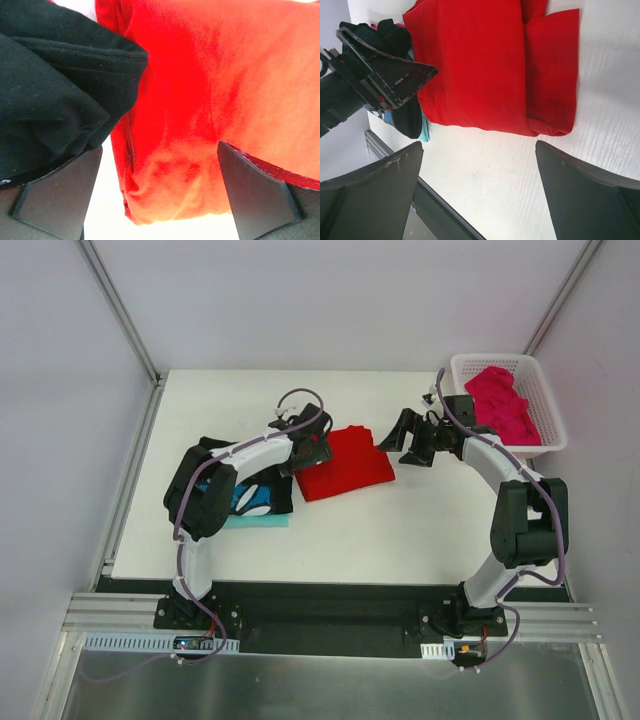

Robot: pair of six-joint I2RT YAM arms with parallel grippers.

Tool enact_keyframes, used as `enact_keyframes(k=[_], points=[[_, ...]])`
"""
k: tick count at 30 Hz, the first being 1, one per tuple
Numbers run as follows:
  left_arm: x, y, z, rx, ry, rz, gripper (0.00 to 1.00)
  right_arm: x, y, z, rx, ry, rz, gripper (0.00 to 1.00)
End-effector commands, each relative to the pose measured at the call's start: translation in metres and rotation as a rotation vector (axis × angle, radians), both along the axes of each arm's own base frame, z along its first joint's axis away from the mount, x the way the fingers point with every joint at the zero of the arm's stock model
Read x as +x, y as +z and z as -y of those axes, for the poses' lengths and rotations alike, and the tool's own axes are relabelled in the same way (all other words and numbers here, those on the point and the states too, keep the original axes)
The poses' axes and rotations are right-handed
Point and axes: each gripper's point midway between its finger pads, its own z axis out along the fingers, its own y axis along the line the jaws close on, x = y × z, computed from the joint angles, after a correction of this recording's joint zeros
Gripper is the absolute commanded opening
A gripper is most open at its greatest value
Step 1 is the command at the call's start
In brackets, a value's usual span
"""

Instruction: Fold and stack the t-shirts

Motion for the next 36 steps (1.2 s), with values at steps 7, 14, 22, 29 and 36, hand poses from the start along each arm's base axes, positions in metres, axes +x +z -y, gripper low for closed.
enact_keyframes(k=[7,14,22,29,36], points=[[0.025,0.041,-0.022,-0.047,0.023,0.138,0.99,0.004,0.011,0.000,0.018,0.006,0.023,0.98],[0.022,0.026,-0.029,-0.051,0.030,0.120,0.99,0.003,0.010,-0.001,0.020,0.008,0.014,0.98],[0.025,0.028,-0.038,-0.047,0.043,0.128,0.99,0.004,0.010,-0.001,0.022,0.009,0.010,0.98],[0.021,0.027,-0.080,-0.040,0.085,0.127,0.99,0.002,0.009,-0.002,0.024,0.012,0.014,0.98],[0.030,0.048,-0.064,-0.119,0.046,0.168,0.99,0.001,0.009,-0.008,0.026,0.021,0.008,0.98]])
